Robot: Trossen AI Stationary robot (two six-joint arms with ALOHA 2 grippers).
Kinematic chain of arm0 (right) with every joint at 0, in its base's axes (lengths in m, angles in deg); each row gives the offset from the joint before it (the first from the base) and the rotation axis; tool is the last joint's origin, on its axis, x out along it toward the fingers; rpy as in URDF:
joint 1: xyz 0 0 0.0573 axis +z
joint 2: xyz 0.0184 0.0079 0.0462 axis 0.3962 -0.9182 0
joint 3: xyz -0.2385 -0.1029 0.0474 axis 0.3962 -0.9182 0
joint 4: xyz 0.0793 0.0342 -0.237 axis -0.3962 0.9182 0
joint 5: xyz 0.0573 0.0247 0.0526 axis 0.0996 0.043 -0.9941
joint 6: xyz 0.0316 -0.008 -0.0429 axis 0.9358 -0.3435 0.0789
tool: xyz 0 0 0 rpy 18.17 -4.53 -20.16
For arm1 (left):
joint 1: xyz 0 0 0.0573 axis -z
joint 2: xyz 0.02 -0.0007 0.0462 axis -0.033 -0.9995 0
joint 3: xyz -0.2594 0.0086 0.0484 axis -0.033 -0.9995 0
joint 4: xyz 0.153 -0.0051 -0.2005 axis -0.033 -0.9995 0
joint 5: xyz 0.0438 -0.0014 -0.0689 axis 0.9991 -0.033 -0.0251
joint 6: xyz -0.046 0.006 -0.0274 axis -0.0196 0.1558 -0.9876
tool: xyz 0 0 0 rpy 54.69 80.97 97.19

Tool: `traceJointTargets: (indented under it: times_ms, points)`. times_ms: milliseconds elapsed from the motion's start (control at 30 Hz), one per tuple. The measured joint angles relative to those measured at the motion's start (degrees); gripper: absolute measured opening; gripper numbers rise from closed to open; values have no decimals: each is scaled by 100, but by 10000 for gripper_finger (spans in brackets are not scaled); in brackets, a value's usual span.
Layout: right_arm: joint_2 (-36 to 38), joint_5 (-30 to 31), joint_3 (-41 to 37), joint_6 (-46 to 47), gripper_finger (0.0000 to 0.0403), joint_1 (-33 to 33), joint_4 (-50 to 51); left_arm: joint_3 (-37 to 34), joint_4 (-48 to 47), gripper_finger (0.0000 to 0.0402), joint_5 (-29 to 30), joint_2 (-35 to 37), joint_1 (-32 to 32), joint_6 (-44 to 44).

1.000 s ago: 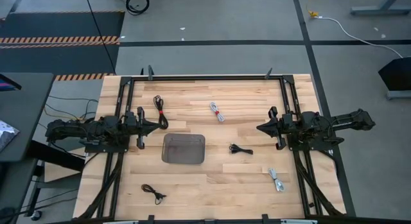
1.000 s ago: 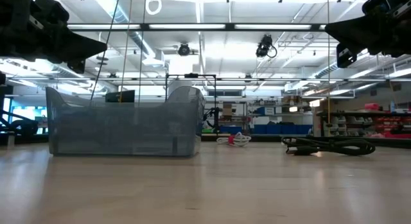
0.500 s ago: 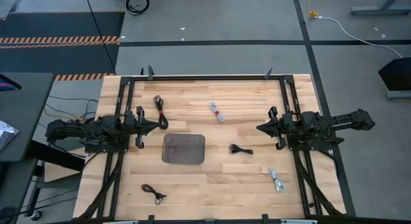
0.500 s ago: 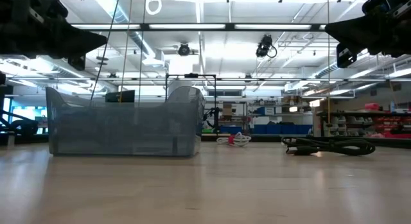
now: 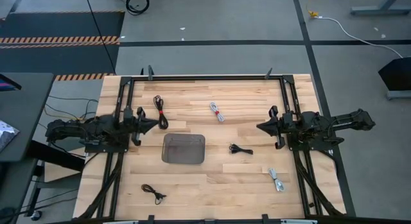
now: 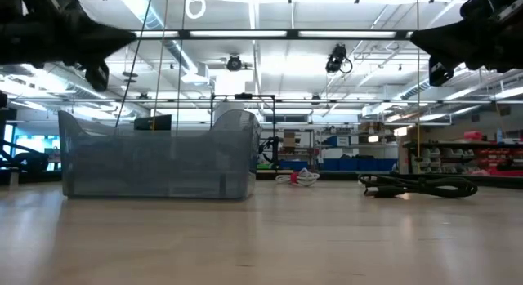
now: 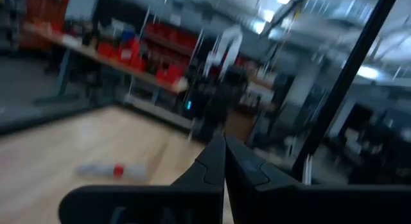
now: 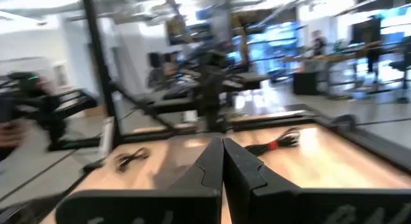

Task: Pick and place USB-C Cables
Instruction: Put the middle black USB cable into the black bin

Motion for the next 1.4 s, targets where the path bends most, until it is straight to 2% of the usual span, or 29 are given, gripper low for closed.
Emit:
traceJointTargets:
  times_ms: [100,367,467,633,800,900,1000,1133,1267,1400]
  points:
    - [3,169,-2,67,10,0,-247,37,491,9,-34,5,0,207]
    - [0,229,-1,232,10,0,-753,457,322,51,-186,-4,0,1047]
    - [2,465,0,232,10,0,-1264,616,335,73,-123,-4,0,1453]
    - [2,509,0,205,10,-2,-2089,1057,368,107,51,-6,0,1858]
    - [-74,696,-2,-438,10,-3,-3008,1526,405,130,6,-263,0,2245]
    - [-112,335,35,-934,10,-3,-3844,1834,295,139,-31,-584,0,2530]
    - [-122,71,271,-1303,10,-3,-4268,2171,199,146,-83,-1046,0,2878]
    - [-269,-74,762,-1675,10,-3,-4166,2526,-296,157,-52,-1792,0,3024]
    - [-821,-99,1401,-1994,10,-3,-3735,2945,-1043,169,571,-2524,-9,3087]
    - [-1676,475,2190,-2179,10,-3,-2494,3268,-1576,179,1110,-3140,-170,2938]
